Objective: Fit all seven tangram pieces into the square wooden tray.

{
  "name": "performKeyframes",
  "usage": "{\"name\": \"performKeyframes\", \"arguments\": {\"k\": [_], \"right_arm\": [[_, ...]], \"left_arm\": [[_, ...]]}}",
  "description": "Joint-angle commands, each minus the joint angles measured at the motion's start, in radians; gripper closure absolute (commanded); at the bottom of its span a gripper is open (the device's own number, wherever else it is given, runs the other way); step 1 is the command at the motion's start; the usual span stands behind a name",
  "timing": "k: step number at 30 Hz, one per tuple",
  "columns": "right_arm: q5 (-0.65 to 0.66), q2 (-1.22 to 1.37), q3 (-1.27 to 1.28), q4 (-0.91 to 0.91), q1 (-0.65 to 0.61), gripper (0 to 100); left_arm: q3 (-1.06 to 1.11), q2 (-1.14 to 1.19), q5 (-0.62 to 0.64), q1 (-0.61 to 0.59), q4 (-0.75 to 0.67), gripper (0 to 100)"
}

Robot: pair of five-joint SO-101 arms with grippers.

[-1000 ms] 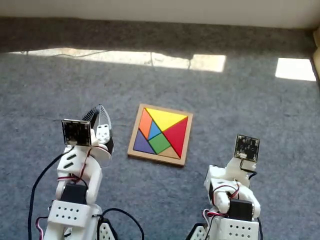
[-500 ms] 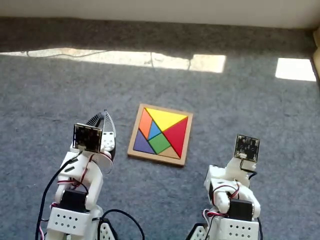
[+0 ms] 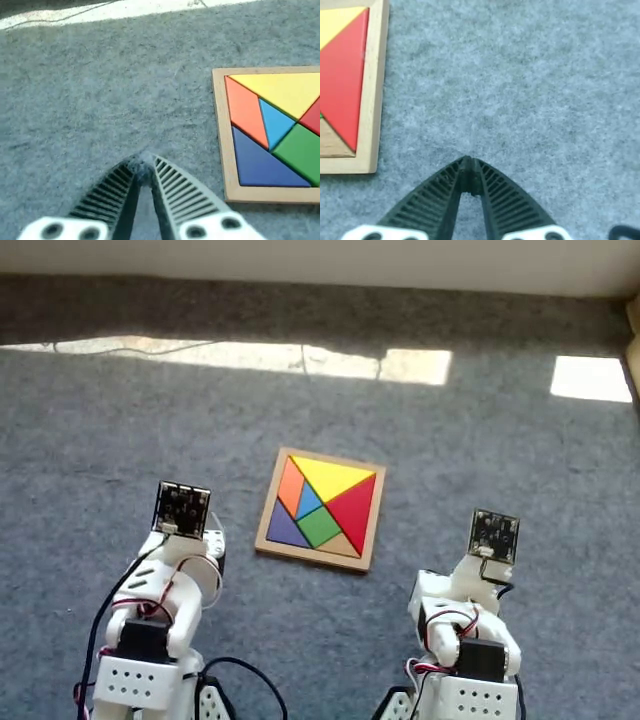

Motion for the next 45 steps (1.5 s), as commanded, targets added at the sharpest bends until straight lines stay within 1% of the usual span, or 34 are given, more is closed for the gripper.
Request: {"name": "performKeyframes", "arguments": {"k": [1, 5, 15, 45], "right_arm": [[-0.008, -0.01, 0.093, 0.008, 0.008, 98.6], [-0.008, -0.01, 0.093, 0.008, 0.008, 98.6], [-0.008, -0.01, 0.093, 0.008, 0.008, 98.6], [-0.008, -0.01, 0.093, 0.008, 0.008, 98.6]], "left_arm": [[0.03, -0.008, -0.008, -0.042, 0.071, 99], [0.03, -0.008, -0.008, -0.042, 0.18, 99], [0.03, -0.019, -0.008, -0.047, 0.338, 99], [0.03, -0.019, -0.006, -0.045, 0.348, 99]]}}
